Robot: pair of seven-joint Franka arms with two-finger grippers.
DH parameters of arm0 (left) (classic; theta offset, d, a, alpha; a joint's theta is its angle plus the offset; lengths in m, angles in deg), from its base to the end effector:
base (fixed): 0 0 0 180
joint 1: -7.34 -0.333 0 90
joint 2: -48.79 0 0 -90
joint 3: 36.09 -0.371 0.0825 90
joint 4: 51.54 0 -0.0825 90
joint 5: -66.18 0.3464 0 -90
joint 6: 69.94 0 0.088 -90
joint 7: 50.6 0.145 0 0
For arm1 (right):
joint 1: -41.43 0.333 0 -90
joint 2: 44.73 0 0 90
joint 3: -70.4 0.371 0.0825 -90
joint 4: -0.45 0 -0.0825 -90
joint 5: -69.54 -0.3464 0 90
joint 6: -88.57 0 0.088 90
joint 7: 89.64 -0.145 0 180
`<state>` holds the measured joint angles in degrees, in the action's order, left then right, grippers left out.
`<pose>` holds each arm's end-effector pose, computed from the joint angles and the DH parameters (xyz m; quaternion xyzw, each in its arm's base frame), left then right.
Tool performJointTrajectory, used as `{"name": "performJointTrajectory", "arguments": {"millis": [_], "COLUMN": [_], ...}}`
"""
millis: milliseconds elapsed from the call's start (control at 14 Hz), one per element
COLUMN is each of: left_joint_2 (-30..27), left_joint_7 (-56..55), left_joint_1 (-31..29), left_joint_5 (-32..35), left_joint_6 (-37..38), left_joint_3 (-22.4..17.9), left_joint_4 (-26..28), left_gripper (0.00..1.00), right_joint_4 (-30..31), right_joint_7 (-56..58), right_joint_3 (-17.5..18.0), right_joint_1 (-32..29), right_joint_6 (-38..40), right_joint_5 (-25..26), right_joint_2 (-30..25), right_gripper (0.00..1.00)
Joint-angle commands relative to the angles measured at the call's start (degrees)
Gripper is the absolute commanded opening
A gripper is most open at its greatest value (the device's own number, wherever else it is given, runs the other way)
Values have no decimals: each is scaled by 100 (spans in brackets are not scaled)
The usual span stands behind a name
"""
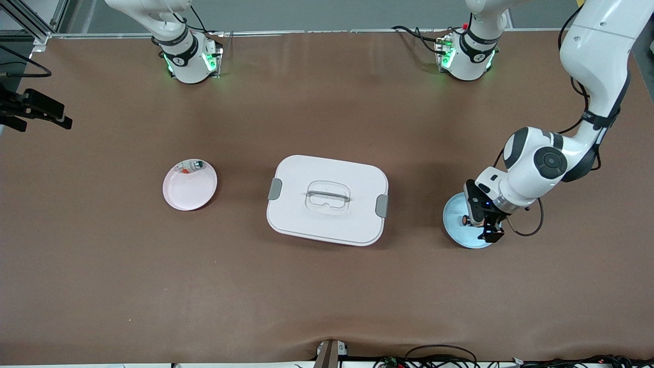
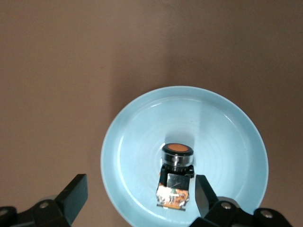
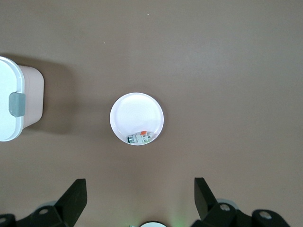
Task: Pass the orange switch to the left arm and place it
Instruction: 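Open the left gripper to release the switch on the plate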
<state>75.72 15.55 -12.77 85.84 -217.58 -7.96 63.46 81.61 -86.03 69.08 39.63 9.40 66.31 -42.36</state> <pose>0.6213 -0.0645 0.3002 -0.7266 0.6815 -0.0775 0.0405 0.5091 -0.0184 0.6703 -0.9989 -0.0085 0.0363 0.0296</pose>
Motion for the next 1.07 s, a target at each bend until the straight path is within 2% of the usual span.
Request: {"name": "performJointTrajectory", "arguments": {"millis": [0,143,358,573,716,859,1002], "left_joint_2": [-529,-811,-1355,-1638,-1769,-1936,-2015], "left_joint_7": [-751,-1470,-3331,-5134,-5857,-6891,-7274], "left_joint_1": [-55,-46,-37,-20,-37,-11,-46], "left_joint_5": [-355,-681,-937,-1025,-1034,-1034,-990], "left_joint_6": [585,1111,1859,2659,3168,3984,4793], "left_joint_3": [158,211,246,255,255,255,238], "left_joint_4": [-92,-346,-514,-873,-1119,-1400,-1865], "left_gripper": [100,100,100,100,100,100,100], "right_joint_4": [181,172,172,172,172,172,163], "right_joint_7": [-1,-62,-71,-80,-307,-668,-678], "right_joint_3": [18,1,1,1,1,9,18], "right_joint_1": [-23,-31,-146,-146,-154,-146,-146], "right_joint_6": [-89,-90,-72,-168,-204,-212,-204], "right_joint_5": [41,67,67,85,76,67,67], "right_joint_2": [-158,-158,-158,-158,-158,-158,-149], "right_gripper": [100,100,100,100,100,100,100]}}
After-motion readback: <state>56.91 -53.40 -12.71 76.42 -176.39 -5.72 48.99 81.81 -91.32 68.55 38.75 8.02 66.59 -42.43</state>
